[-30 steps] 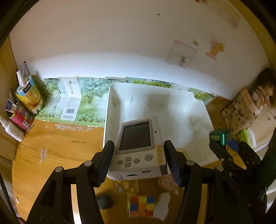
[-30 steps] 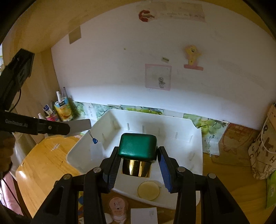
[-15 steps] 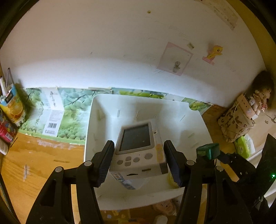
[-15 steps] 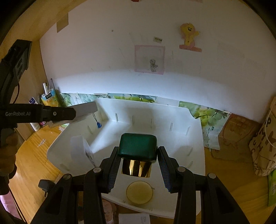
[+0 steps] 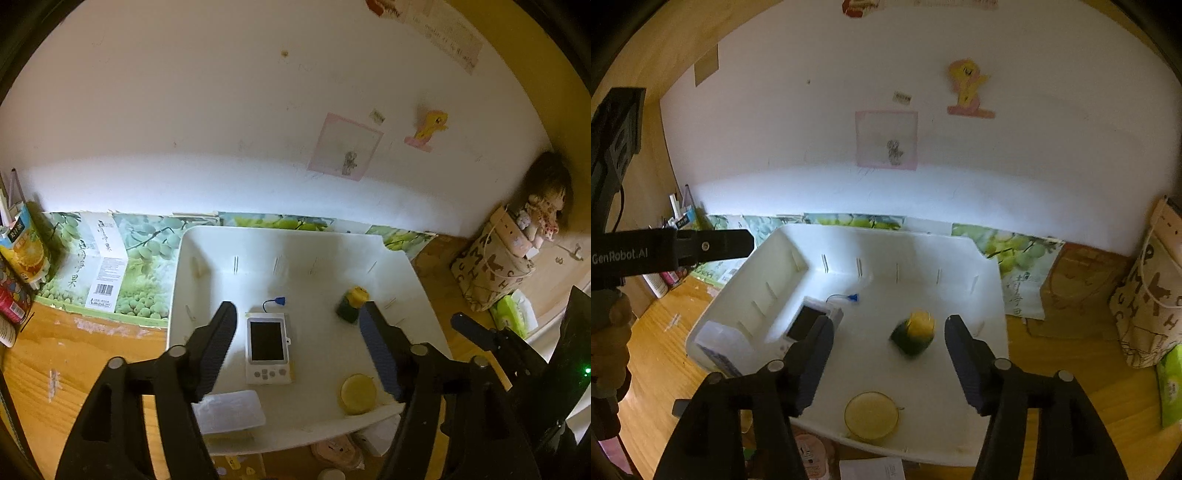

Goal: Organize rigid objects
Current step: 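Lower both items into the bin and open both grippers, then withdraw both grippers from the bin back toward the desk items, then grasp the white curved plastic piece with the left gripper while the right grasps the white folded card, then lift the curved piece and folded card with both grippers over the white bin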

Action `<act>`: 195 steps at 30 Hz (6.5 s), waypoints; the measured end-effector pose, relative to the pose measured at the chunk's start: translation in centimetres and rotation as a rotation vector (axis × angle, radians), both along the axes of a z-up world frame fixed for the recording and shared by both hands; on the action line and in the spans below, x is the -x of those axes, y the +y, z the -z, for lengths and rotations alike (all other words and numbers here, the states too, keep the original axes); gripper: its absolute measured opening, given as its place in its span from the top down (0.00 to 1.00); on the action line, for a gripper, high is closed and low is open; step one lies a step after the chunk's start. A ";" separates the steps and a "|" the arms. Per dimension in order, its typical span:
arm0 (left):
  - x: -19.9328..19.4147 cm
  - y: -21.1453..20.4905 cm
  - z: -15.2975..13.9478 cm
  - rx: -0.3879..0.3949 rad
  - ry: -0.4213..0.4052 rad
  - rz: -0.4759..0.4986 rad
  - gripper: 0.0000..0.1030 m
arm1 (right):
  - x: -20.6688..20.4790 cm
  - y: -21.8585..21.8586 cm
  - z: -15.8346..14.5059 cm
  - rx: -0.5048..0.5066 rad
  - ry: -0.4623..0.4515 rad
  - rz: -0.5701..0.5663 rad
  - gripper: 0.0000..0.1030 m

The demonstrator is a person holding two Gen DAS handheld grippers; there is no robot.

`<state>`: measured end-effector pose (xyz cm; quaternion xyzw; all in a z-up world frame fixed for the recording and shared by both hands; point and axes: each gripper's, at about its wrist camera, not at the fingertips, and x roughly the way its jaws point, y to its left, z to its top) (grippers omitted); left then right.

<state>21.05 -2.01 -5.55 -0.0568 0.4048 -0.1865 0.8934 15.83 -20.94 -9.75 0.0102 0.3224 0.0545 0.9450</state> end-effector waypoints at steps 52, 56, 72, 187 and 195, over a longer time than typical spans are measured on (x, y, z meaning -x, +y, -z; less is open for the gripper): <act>14.3 3.5 -3.4 -0.014 -0.025 -0.115 0.20 | 13.9 -1.3 -3.3 -0.005 -0.083 0.038 0.20; 14.9 3.0 -2.3 -0.017 0.025 -0.127 0.20 | 14.2 -2.3 -2.9 -0.032 -0.062 0.040 0.20; 16.4 1.2 3.1 -0.094 0.243 -0.146 0.20 | 14.3 -4.6 0.8 -0.135 0.104 0.034 0.20; 15.3 -5.7 15.1 -0.340 0.628 -0.194 0.36 | 11.2 -1.9 7.7 0.136 0.192 -0.326 0.39; 17.3 -4.2 14.2 -0.369 0.576 -0.184 0.36 | 12.8 -1.7 6.1 0.151 0.151 -0.318 0.39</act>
